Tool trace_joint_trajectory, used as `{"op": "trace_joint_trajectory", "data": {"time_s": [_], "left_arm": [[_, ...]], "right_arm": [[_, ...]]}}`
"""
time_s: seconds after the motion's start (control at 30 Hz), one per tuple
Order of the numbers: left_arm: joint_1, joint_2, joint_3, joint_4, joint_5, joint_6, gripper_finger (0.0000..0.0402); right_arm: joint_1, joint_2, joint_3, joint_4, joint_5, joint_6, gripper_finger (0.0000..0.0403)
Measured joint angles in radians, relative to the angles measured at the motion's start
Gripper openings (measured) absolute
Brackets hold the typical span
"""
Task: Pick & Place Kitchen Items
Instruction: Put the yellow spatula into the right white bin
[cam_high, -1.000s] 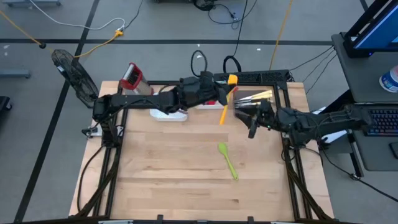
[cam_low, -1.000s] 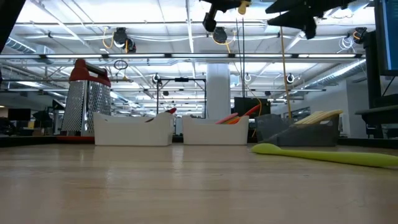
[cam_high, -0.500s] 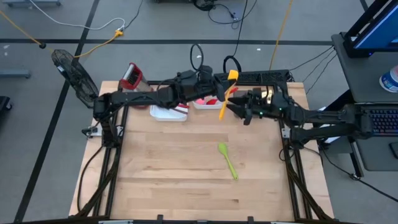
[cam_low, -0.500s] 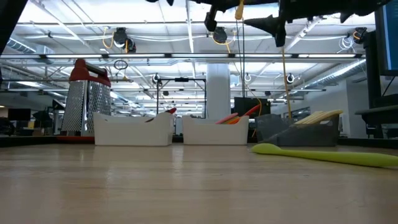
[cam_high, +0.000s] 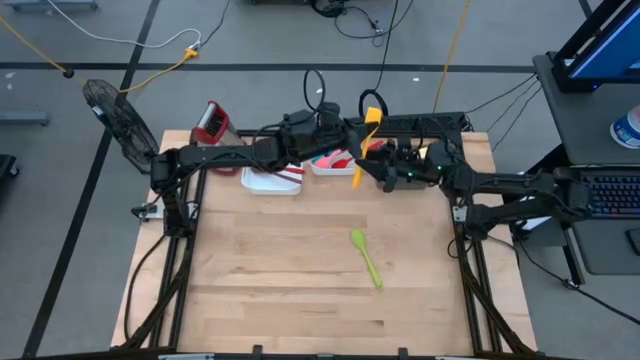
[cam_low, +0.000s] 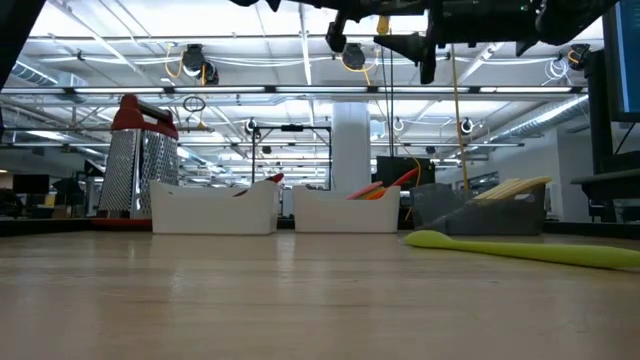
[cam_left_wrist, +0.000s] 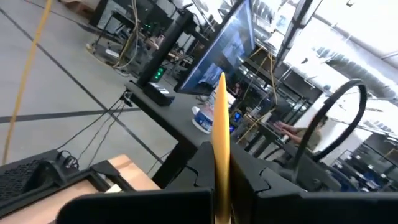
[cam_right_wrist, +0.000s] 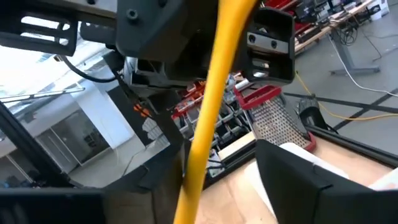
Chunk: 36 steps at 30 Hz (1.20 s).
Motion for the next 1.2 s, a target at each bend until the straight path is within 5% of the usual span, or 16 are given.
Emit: {"op": "trace_joint_trajectory", "data": {"time_s": [0.33, 0.5, 0.83, 1.2], "left_arm": [[0.027, 0.002, 0.0, -0.01, -0.005, 0.007, 0.0008], [0.039, 0.002, 0.001, -0.026, 0.004, 0.067, 0.0013], [0.073, 0.001, 0.001, -0.168, -0.037, 0.222, 0.0127], [0.095, 0.001, 0.0, -0.554, -0.288, 0.473, 0.0191]], "right_arm": [[-0.056, 0.028, 0.001, 0.037, -0.066, -0.038, 0.0023], [-0.091, 0.028, 0.0, 0.015, -0.107, -0.044, 0.0022], [-0.187, 0.022, 0.0, -0.116, -0.159, -0.056, 0.0019], [-0.305, 0.019, 0.001, -0.405, -0.184, -0.078, 0.0017]]}}
